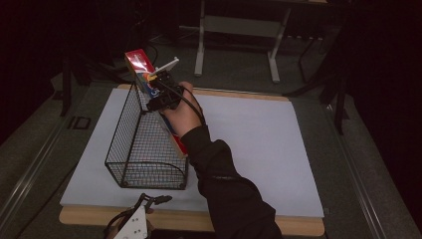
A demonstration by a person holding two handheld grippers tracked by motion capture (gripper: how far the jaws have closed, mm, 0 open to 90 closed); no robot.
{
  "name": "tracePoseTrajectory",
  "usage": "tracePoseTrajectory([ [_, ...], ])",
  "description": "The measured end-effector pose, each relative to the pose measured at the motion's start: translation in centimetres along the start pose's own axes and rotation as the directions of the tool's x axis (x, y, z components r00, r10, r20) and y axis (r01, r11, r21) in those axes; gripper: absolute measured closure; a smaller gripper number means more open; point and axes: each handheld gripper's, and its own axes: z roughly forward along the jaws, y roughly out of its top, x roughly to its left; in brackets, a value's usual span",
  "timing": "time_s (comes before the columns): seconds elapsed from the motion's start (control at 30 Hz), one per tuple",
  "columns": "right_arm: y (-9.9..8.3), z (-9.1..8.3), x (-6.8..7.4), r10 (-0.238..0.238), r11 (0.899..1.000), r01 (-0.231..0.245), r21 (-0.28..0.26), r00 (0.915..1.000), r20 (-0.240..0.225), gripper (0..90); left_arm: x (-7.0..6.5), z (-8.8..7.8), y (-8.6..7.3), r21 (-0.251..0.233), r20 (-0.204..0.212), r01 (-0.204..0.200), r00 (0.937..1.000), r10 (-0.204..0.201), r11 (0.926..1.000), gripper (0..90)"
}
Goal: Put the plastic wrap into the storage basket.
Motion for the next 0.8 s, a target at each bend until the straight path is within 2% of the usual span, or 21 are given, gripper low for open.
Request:
tracePoseTrajectory([
  [0.23, 0.3, 1.8, 1.4, 0.009, 0.999, -0.008, -0.039, 0.9999, 0.005, 39.1, 0.0, -0.1, 0.1, -0.010, -0.002, 0.003, 1.0000, -0.003, 0.9999, 1.8],
  [0.4, 0.2, 3.1, 2.0, 0.009, 0.999, -0.008, -0.041, 0.9999, 0.010, 39.2, 0.0, -0.1, 0.0, -0.004, 0.000, 0.004, 1.0000, -0.004, 1.0000, 1.8],
  [0.6, -0.5, 4.7, 2.1, 0.032, 0.998, -0.032, -0.059, 0.9995, 0.001, 39.2, 0.0, -0.3, 0.0, -0.008, -0.011, 0.009, 0.9999, -0.009, 0.9999, 1.8],
  [0.8, -1.7, 6.1, 2.1, 0.045, 0.999, -0.045, -0.031, 0.9990, -0.001, 39.2, -0.1, -0.3, 0.0, -0.009, -0.019, 0.004, 0.9998, -0.004, 1.0000, 1.8],
])
